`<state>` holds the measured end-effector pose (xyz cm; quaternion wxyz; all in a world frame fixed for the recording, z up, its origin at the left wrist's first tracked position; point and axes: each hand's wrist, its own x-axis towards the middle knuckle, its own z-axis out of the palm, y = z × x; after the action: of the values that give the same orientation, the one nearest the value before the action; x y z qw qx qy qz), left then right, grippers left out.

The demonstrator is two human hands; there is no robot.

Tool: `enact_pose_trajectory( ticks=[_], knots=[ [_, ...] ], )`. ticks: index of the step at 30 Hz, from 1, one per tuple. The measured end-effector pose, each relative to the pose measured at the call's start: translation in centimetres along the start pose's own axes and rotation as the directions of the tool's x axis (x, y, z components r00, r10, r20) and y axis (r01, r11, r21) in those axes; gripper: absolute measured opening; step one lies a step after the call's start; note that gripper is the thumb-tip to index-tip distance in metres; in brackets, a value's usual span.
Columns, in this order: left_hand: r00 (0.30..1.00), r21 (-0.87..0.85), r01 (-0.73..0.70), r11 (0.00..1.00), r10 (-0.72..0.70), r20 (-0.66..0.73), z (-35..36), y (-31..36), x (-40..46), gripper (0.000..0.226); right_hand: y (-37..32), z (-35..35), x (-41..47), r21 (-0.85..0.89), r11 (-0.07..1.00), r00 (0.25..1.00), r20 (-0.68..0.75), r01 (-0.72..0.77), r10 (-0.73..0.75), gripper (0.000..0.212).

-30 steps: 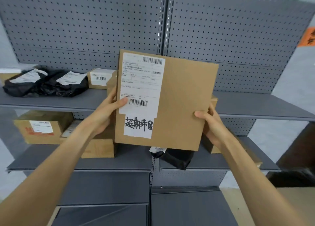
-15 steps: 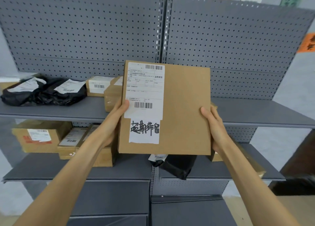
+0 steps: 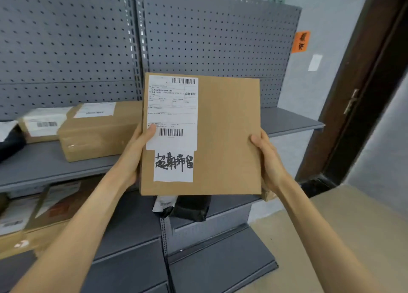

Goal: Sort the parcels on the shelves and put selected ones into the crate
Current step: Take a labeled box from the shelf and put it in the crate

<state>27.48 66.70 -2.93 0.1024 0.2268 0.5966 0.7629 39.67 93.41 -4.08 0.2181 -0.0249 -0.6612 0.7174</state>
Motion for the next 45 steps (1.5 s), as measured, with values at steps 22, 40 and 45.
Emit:
enact_pose_trajectory(
  ticks=[22,40,45],
  knots=[
    [0.395,0.138,0.306,0.942,-0.257,0.882,29.7,-7.8,-18.0,0.034,-4.5,-8.4,-45.3,-0.187,0.978,0.254,-0.954,-0.092,-0.159,0.052],
    [-0.514,0.368,0.176,0.913,-0.233,0.826,47.3,-6.9,-72.7,0.058,-8.3,4.6,-97.7,-0.094,0.994,-0.591,-0.8,-0.049,-0.105,0.025],
    [-0.607,0.426,0.094,0.9,-0.287,0.741,49.0,-8.7,-83.9,0.056,-6.4,7.3,-106.0,-0.052,0.998,-0.722,-0.691,0.023,-0.019,0.023]
  ],
)
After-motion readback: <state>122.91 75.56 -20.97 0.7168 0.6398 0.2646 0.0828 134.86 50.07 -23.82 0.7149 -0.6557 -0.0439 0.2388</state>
